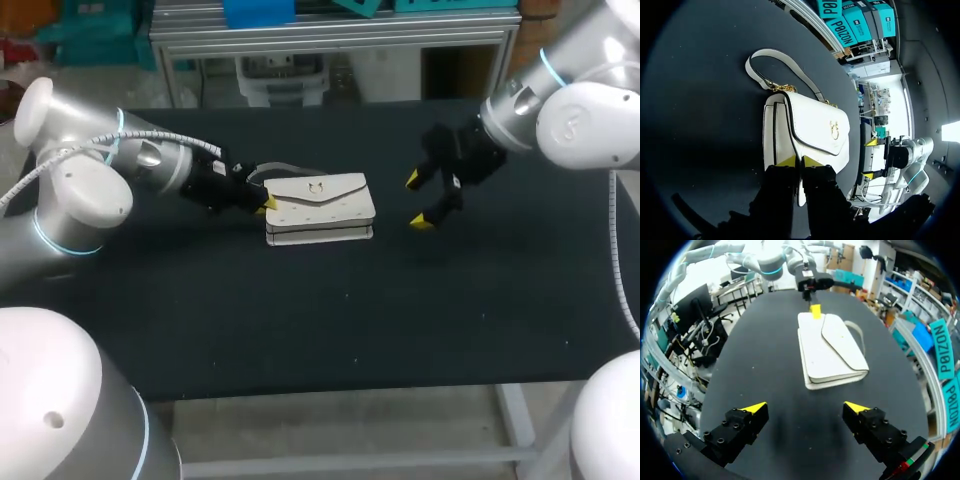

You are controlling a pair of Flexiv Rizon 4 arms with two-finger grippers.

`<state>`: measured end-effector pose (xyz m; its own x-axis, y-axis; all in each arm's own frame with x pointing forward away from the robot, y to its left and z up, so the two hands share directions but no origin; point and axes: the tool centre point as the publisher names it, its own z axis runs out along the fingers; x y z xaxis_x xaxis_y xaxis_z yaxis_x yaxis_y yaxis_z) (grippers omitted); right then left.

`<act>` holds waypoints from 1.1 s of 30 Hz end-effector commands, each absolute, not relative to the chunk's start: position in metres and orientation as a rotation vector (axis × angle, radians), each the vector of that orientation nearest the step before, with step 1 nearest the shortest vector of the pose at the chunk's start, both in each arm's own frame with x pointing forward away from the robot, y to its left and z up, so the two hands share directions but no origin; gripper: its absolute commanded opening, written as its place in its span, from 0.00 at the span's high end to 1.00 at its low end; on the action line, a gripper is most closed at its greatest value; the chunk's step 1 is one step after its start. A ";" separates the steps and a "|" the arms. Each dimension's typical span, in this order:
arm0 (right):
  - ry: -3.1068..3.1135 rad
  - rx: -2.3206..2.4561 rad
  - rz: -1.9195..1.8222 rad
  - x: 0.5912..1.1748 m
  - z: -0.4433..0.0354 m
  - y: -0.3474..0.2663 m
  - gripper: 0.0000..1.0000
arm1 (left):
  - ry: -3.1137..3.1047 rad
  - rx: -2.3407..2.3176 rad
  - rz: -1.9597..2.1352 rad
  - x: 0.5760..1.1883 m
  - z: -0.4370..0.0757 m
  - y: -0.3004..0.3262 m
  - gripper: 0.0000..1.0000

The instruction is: Pick up the bag, open it, inspect its contents, close it, and place it on the opposite side

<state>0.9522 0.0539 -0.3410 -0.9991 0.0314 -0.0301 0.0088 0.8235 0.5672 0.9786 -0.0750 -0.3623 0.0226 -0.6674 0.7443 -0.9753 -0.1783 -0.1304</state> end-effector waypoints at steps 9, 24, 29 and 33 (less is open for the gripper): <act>2.975 0.004 0.912 0.952 -0.341 0.056 0.00 | -1.676 1.866 0.959 0.985 -0.363 -0.072 0.14; 2.931 -0.088 0.748 0.944 -0.324 0.069 0.00 | -1.815 1.871 0.997 0.978 -0.330 -0.041 0.00; 2.878 -0.122 0.679 0.939 -0.319 0.077 0.00 | -1.968 1.771 0.957 0.977 -0.313 -0.037 0.00; 2.830 -0.120 0.605 0.933 -0.318 0.084 0.00 | -2.084 1.641 0.851 0.974 -0.302 -0.037 0.00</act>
<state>0.9441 0.0791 -0.3165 -0.9813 -0.0743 -0.1778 -0.1460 0.8891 0.4338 0.9682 -0.0411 -0.3161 -0.2412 -0.7479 0.6185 -0.9548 0.0687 -0.2893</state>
